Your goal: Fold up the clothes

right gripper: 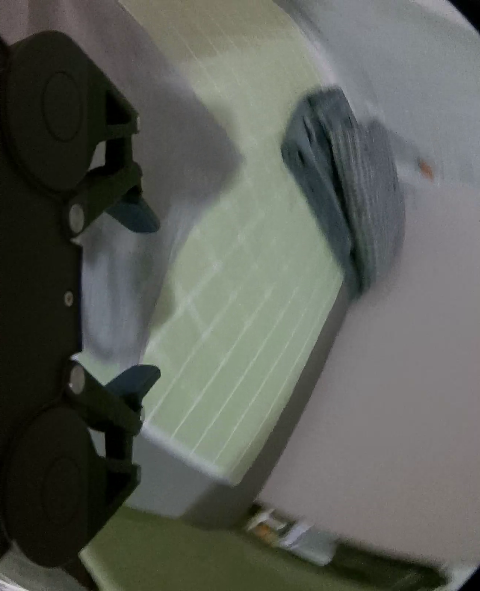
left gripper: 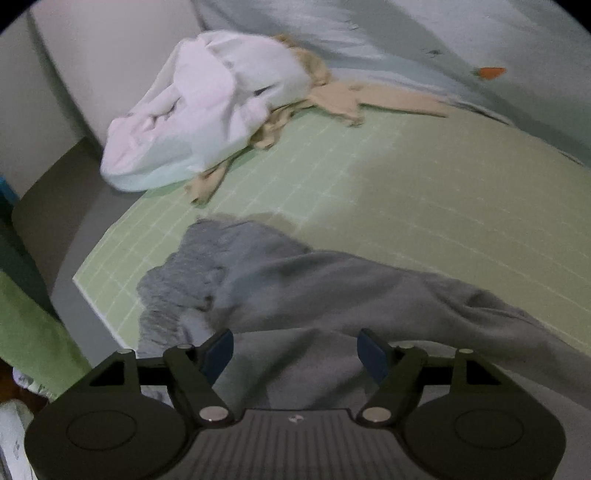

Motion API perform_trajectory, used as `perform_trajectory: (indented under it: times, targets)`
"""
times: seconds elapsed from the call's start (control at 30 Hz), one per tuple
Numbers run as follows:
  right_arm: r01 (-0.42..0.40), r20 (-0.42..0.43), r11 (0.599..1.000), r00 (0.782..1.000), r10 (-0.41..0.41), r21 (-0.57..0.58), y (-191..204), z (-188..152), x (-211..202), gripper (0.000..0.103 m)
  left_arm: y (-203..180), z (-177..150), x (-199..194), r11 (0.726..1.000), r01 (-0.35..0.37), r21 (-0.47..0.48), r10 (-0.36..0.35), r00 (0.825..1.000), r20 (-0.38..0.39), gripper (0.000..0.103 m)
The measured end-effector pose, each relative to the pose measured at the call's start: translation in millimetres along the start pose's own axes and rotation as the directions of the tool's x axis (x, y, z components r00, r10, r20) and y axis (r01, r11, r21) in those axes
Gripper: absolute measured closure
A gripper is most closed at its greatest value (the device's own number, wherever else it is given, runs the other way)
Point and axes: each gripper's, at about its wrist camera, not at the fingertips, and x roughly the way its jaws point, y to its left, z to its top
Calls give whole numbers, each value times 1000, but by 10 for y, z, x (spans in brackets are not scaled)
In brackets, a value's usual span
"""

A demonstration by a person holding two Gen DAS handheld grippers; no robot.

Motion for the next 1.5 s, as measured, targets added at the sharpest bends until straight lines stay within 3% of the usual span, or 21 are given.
perform_trajectory:
  times: [0.27,0.33,0.47,0.53,0.63,0.67,0.7,0.73,0.77,0.9,1.1,1.17,1.3,1.5]
  targets:
    - [-79,-17,993,997,78,-89,895,-141,-232,8,693,247,424,998,-37,-60,35,999,-26,22]
    - [-97,-30,990,995,94,-101,1108,-244,-315,8,891,339,574,997,-13,-78,10,999,-32,19]
    - [-121,-64,985,991,114,-122,1494,-444,-476,7,1188,521,922,990,112,-82,-118,991,-64,16]
    - [-127,-79,982,990,116,-139,1669,-545,-528,7,1228,590,1083,984,169,-51,-173,981,-88,15]
    - [-129,-101,981,988,115,-143,1853,-653,-598,6,1171,623,1220,981,190,28,-187,977,-100,16]
    - [-128,-107,982,988,113,-138,1896,-688,-623,6,1145,631,1260,979,195,57,-188,977,-103,22]
    - [-127,-113,983,987,112,-133,1940,-723,-648,6,1127,637,1288,978,190,80,-182,978,-100,45]
    - [-128,-120,984,986,113,-127,1974,-751,-652,5,1097,643,1303,982,160,103,-150,984,-95,54]
    - [-129,-126,984,985,114,-121,2008,-779,-656,5,1067,648,1318,984,129,125,-118,989,-90,62]
    - [-146,-162,983,979,127,-111,2162,-890,-569,5,1034,821,1340,973,166,160,-158,986,-60,88]
    - [-119,-137,991,984,110,-59,2356,-824,-364,0,908,1352,1562,974,192,120,-191,981,-16,91]
    - [-117,-132,993,985,111,-34,2403,-755,-298,0,781,1494,1614,970,188,152,-191,982,2,91]
    - [-108,-127,994,986,105,-15,2480,-631,-185,0,581,1660,1642,959,183,216,-192,981,23,91]
    - [-80,-98,997,992,79,-8,2600,-491,-17,0,462,1790,1895,963,180,200,-183,983,-7,91]
